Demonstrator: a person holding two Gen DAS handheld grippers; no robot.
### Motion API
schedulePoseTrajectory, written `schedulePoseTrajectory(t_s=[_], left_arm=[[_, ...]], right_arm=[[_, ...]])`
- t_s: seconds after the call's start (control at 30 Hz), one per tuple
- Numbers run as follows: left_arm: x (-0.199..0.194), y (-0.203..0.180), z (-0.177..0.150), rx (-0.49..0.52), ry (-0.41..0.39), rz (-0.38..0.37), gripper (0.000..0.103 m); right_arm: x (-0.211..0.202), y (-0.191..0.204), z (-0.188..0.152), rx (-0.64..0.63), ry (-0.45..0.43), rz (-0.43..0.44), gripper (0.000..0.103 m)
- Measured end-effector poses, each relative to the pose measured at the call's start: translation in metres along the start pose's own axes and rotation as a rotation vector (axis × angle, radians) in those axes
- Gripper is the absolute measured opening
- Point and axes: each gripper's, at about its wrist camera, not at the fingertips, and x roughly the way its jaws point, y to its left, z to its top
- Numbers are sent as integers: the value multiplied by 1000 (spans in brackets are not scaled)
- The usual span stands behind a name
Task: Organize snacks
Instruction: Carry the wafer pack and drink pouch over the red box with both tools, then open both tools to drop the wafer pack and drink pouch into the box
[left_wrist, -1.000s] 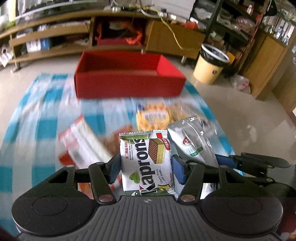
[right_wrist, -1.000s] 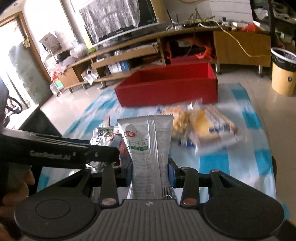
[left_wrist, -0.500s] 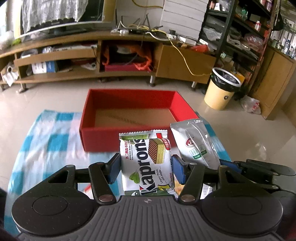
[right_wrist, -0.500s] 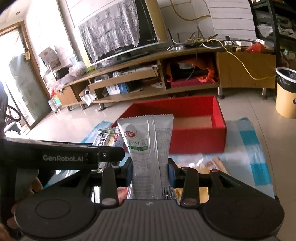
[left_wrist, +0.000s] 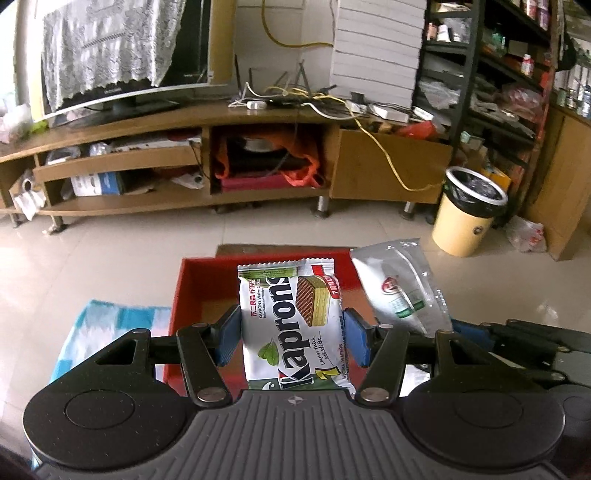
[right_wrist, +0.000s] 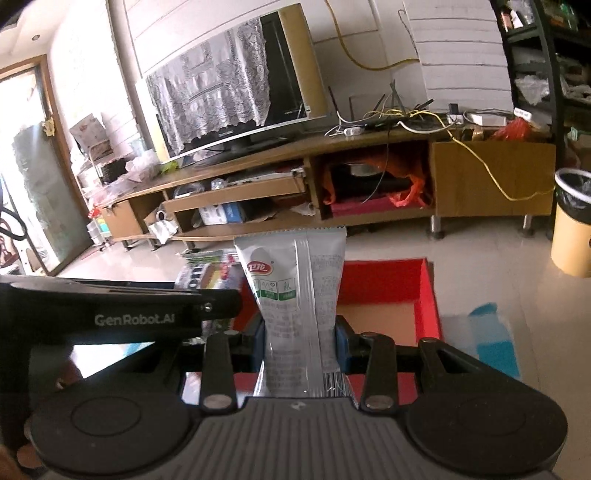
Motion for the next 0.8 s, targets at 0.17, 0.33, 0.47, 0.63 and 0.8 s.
schedulePoseTrajectory(t_s=[0.17,0.33,0.47,0.63,0.8], left_arm=[[32,9,15,-16,8,36,65],[66,17,18,-16,43,73,65],[88,21,14,-21,78,86,65],[110,27,7,-15,118,111,65],[126,34,2,-27,152,125,65]], right_arm=[[34,-14,15,-1,17,-25,34],[66,-27,28,3,36,-55,34],[89,-35,31,13,70,-62,34],[114,-40,30,2,122,-79,34],[136,-47,26,2,175,-91,34]])
